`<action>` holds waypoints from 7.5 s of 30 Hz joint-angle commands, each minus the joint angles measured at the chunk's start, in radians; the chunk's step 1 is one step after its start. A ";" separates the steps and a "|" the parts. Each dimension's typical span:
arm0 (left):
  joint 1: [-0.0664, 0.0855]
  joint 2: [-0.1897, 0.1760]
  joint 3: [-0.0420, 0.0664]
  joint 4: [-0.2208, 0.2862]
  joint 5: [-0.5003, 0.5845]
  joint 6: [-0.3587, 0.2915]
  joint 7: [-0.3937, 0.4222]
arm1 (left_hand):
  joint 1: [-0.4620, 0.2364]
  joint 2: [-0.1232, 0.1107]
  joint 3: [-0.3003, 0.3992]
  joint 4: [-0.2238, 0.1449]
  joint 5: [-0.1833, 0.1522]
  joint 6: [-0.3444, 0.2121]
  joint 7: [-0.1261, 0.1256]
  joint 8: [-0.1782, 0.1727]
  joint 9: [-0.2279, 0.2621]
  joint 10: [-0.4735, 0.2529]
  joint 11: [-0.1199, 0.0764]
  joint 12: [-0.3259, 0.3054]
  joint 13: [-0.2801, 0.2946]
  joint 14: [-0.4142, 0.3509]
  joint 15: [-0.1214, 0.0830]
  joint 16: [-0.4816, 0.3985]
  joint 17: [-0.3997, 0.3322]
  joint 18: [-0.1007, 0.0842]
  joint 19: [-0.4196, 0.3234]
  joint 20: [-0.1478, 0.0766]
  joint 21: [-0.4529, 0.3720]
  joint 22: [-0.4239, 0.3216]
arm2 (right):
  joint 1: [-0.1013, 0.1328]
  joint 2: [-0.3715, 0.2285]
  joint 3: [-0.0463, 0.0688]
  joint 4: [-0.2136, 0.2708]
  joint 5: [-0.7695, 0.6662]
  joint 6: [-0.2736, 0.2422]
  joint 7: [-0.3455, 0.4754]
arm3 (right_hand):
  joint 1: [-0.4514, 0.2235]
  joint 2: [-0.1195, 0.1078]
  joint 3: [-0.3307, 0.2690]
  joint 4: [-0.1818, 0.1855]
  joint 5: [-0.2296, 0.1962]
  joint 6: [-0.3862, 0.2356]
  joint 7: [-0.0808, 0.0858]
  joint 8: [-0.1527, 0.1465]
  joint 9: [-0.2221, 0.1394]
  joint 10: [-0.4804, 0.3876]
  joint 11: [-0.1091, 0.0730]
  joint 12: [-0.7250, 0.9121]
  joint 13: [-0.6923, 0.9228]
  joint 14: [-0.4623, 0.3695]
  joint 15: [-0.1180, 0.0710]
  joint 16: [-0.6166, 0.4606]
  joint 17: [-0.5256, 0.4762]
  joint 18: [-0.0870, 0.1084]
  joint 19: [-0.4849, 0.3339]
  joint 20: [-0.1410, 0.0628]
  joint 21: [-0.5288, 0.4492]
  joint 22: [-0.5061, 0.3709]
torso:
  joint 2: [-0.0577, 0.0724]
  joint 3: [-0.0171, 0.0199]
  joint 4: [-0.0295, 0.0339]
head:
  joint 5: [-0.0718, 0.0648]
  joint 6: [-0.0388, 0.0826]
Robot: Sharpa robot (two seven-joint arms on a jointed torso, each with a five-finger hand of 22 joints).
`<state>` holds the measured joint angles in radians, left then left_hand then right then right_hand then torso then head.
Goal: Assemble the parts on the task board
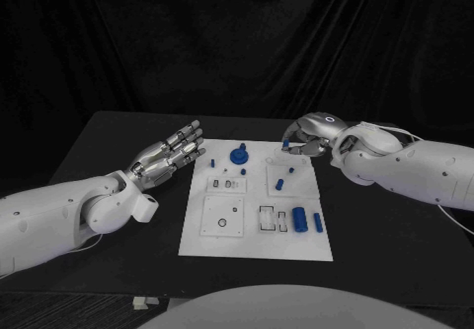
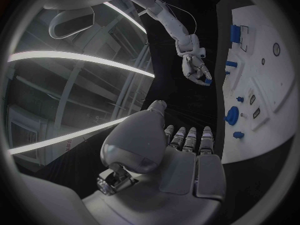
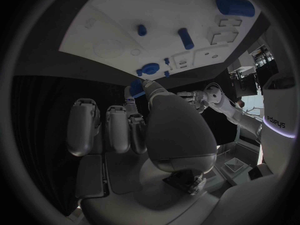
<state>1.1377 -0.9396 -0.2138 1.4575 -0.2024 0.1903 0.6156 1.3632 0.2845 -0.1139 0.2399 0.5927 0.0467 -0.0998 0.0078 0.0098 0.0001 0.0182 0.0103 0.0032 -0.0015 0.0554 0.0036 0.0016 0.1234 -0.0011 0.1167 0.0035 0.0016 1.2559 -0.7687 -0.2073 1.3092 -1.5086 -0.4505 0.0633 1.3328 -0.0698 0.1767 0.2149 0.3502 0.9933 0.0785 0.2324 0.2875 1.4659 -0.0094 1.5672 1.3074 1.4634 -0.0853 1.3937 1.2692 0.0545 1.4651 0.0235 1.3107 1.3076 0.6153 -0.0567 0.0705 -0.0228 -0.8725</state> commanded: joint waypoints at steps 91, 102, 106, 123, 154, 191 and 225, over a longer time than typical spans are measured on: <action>-0.002 0.014 0.001 -0.001 0.001 0.025 -0.007 | 0.020 -0.001 0.016 -0.025 0.016 0.006 0.018 0.006 0.002 0.000 0.004 0.001 0.000 0.001 0.005 -0.004 -0.002 0.014 0.001 0.011 -0.003 -0.002 | -0.137 0.277 0.000 -0.079 -0.030 0.151 -0.096 | -0.023 -0.015 0.001 -0.057 -0.038 -0.106 0.015 -0.092 -0.019 0.105 0.002 0.004 0.263 0.047 0.010 -0.035 -0.053 0.018 -0.005 0.011 -0.056 0.132 | 0.000 0.0001 -0.0002 | 0.000 0.000; -0.003 0.015 0.001 -0.004 0.001 0.028 -0.010 | 0.020 -0.001 0.018 -0.026 0.016 0.005 0.020 0.006 0.002 0.000 0.007 0.000 0.000 0.001 0.004 -0.004 -0.002 0.015 0.001 0.011 -0.003 -0.002 | -0.137 0.273 0.000 -0.077 -0.030 0.133 -0.084 | -0.037 -0.017 -0.015 -0.068 -0.113 -0.166 0.010 -0.127 -0.038 0.105 -0.002 0.004 0.263 0.046 0.007 -0.040 -0.061 0.020 -0.006 0.008 -0.067 0.131 | 0.000 0.0000 0.0000 | 0.000 0.000; -0.003 0.013 0.001 -0.002 0.001 0.027 -0.013 | 0.020 -0.001 0.018 -0.027 0.016 0.004 0.020 0.005 0.002 0.000 0.008 0.000 0.000 0.001 0.004 -0.004 -0.002 0.015 0.001 0.011 -0.003 -0.002 | -0.137 0.265 0.000 -0.068 -0.030 0.109 -0.072 | -0.048 -0.026 -0.033 -0.066 -0.179 -0.230 0.002 -0.159 -0.064 0.105 -0.009 0.004 0.263 0.045 0.002 -0.045 -0.070 0.021 -0.007 0.004 -0.077 0.130 | 0.001 -0.0002 0.0000 | 0.001 0.000; -0.003 0.012 0.001 -0.003 0.001 0.019 -0.024 | 0.020 -0.002 0.019 -0.028 0.016 0.007 0.021 0.006 0.002 0.000 0.008 0.000 0.000 0.001 0.003 -0.004 -0.002 0.015 0.001 0.011 -0.003 -0.002 | -0.039 0.198 0.000 0.028 -0.030 -0.136 0.027 | -0.081 -0.050 -0.063 0.006 -0.258 -0.223 0.000 -0.143 -0.092 0.105 -0.011 0.004 0.263 0.045 -0.001 -0.048 -0.076 0.021 -0.006 0.001 -0.085 0.133 | -0.001 0.0010 -0.0003 | 0.000 0.000; 0.160 0.087 0.002 0.023 -0.544 -0.395 -0.123 | 0.151 -0.184 0.075 -0.008 -0.284 0.541 0.236 0.467 0.137 1.464 0.044 1.549 1.446 1.358 -0.035 1.514 1.297 0.014 0.948 -0.005 1.021 0.672 | 0.116 -0.102 0.000 0.262 0.100 -0.301 0.025 | -0.103 -0.001 -0.048 0.071 -0.228 -0.179 0.016 -0.118 -0.111 0.105 0.001 0.004 0.263 0.042 0.008 -0.061 -0.094 0.021 -0.003 0.007 -0.094 0.137 | -0.034 0.0248 -0.0252 | -0.005 0.000; 0.250 0.404 0.002 -0.172 -1.010 -0.016 -0.954 | -0.280 -0.199 -0.030 0.039 -0.417 0.769 0.221 0.388 0.310 1.571 0.030 1.560 1.568 1.572 -0.060 1.567 1.569 -0.111 1.523 -0.020 1.548 1.528 | 0.065 -0.144 0.000 0.269 0.104 -0.275 -0.005 | -0.085 0.022 -0.044 0.069 -0.142 -0.155 0.019 -0.107 -0.122 0.102 0.004 0.001 0.259 0.041 0.011 -0.067 -0.107 0.022 -0.001 0.011 -0.102 0.139 | -0.042 0.0349 -0.0360 | 0.018 0.000; 0.186 0.446 0.002 -0.216 -1.011 0.012 -0.966 | -0.327 -0.187 -0.015 0.045 -0.417 1.038 0.137 0.437 0.524 1.571 -0.039 1.560 1.568 1.572 -0.114 1.567 1.569 -0.112 1.531 -0.060 1.546 1.538 | 0.048 -0.149 0.000 0.263 0.104 -0.275 -0.005 | -0.066 0.031 -0.037 0.061 -0.067 -0.150 0.021 -0.107 -0.133 0.102 0.005 0.001 0.258 0.043 0.011 -0.061 -0.100 0.022 0.002 0.011 -0.102 0.143 | -0.047 0.0338 -0.0414 | 0.050 0.000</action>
<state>1.3274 -0.4980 -0.2128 1.2464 -1.2116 0.2200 -0.3573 1.0406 0.0993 -0.1264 0.2856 0.1716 1.0867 0.0424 0.4394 0.5314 1.4656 -0.0135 1.5682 1.3079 1.4671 -0.0521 1.5681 1.3075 0.0139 1.4655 0.0611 1.5484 1.3076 1.3059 -0.9155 -0.2086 1.5702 -1.4039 -0.7208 0.0691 1.2632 -0.0445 0.1327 0.2758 0.2789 0.8363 0.1001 0.1199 0.1556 1.4660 -0.0095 1.5672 1.3073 1.4685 -0.0804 1.3297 1.1679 0.0701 1.4614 0.0340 1.2107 1.3075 0.5692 -0.0225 0.0290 0.0244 -0.8728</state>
